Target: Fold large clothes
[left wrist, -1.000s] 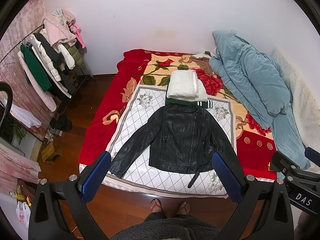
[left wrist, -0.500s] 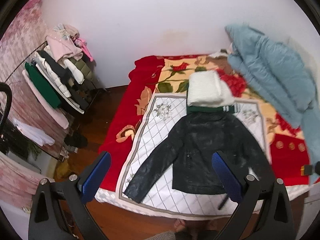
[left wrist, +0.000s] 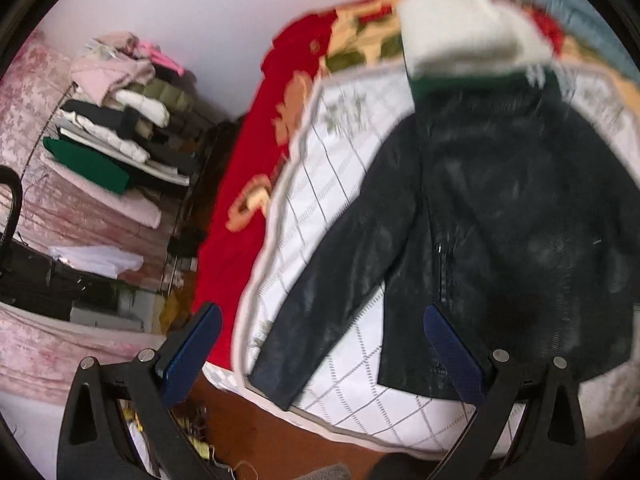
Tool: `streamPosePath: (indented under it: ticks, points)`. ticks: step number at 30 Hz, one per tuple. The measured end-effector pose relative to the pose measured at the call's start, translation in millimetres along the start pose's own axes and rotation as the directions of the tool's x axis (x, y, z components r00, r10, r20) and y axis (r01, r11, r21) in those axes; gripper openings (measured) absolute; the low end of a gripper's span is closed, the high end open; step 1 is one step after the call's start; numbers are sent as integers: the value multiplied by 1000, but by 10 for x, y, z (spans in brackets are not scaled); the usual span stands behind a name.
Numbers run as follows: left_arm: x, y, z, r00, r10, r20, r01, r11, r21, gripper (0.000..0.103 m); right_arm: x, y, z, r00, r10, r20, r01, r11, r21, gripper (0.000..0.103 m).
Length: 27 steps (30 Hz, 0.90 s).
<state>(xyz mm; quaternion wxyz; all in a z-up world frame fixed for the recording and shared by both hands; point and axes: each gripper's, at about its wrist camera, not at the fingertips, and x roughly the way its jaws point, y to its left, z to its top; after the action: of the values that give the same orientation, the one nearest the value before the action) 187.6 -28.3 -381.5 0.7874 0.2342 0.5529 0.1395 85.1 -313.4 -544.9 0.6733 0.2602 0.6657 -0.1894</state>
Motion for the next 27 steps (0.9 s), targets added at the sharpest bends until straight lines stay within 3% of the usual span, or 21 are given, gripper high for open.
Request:
streamPosePath:
  ticks: [3,4,6,9,14,16,17,18,19,22,25,27]
  points:
    - [423,-306,-53,998,26,-60,-26,1000,2,103,747,-32,191,999,-16,-41,16,1000,12,89]
    - [565,-426,-80,996,30,-88,-30,1000,4,103,968,-37,231,998,-16,-66,17,1000,13,80]
    - [797,-627,-126,990,25,-142,-23,1000,15,103,1350,-67,259,992,39,-119,-36,999,22,51]
    - [920,-878,-186,986,2,-168,6,999,46,103,1434,-126,146,990,103,-95,-99,994,45,13]
    - [816,-1216,-187,988,-42,-150,61,991,121,103,1456,-313,37,981,160,-114,-149,984,100,16]
    - [760,-1336,-141,989,-69,-134,87,987,134,103,1323,-525,10,972,229,-56,-217,962,168,43]
    - [698,-1402,-104,988,-88,-123,106,984,141,103,1270,-694,-34,967,256,-4,-249,941,227,51]
    - [654,-1464,-70,988,-105,-114,121,982,145,103,1228,-901,-99,960,277,48,-278,909,311,61]
    - [637,-1527,-31,987,-117,-107,132,980,146,103,1199,-1091,-173,951,298,83,-306,865,398,63]
    - [568,-1797,65,982,-163,-97,177,971,158,103,1336,-1641,-371,910,378,171,-396,673,625,63]
    - [596,-1989,114,971,-193,-144,214,965,151,103,1480,-2018,-527,838,439,325,-512,425,746,63]
    - [590,-2105,178,964,-213,-162,235,963,135,103,1473,-2142,-643,783,408,469,-598,291,746,62]
